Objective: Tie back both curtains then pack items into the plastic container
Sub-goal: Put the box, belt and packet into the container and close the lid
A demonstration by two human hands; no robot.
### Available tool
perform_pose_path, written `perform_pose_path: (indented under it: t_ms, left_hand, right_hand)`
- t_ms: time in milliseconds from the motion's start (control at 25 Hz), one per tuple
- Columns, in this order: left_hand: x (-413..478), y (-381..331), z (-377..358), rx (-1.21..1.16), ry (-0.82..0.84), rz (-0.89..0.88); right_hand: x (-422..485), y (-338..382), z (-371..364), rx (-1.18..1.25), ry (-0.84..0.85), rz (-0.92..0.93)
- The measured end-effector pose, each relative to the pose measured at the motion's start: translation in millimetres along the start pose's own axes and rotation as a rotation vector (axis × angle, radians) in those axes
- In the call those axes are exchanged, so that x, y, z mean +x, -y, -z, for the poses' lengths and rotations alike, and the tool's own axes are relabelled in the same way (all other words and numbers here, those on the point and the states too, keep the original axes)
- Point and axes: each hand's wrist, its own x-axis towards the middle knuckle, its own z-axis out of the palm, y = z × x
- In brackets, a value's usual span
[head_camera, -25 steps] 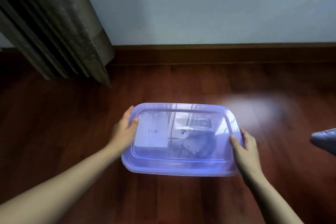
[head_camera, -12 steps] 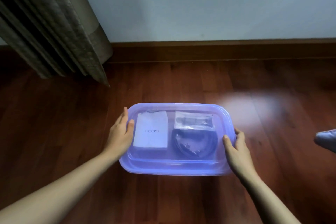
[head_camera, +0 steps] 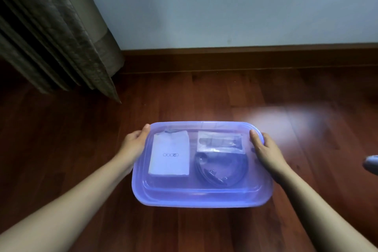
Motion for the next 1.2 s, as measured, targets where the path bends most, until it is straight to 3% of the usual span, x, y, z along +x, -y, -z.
perform_pose_path:
  t_ms: [320, 440, 600, 680, 880, 1040, 1200]
  left_hand:
    - [10.8, 6.9, 2.6, 0.2, -0.073, -0.081]
    - [5.9, 0.8, -0.2, 0.153, -0.086, -0.072]
    - [-13.1, 1.1, 6.8, -0.086, 0.087, 0.144]
    - [-29.0, 14.0, 9.5, -0.07, 0.089, 0.142]
    - [-66.3, 40.8, -8.5, -0.093, -0.06, 0.175]
    - [-66.0, 41.8, -10.3, 0.127, -0.247, 0.092]
    - [-64.4, 43.9, -11.6, 0.205, -0.294, 0.009]
  right_hand:
    - [3.4, -2.9, -3.0, -0.037, -0.084, 0.002]
    - [-3.8, 3.4, -1.3, -0.04, -0.077, 0.034]
    - [-20.1, 6.9, 7.2, -0.092, -0.097, -0.049]
    - [-34.1, -2.1, 8.6, -0.114, -0.058, -0.104]
    - [-67.9, -28.0, -1.6, 0.076, -0.078, -0.119]
    - [-65.0, -33.9, -9.3, 0.112, -0.109, -0.126]
    - [-65.2, -35.7, -7.8, 0.077, -0.162, -0.11]
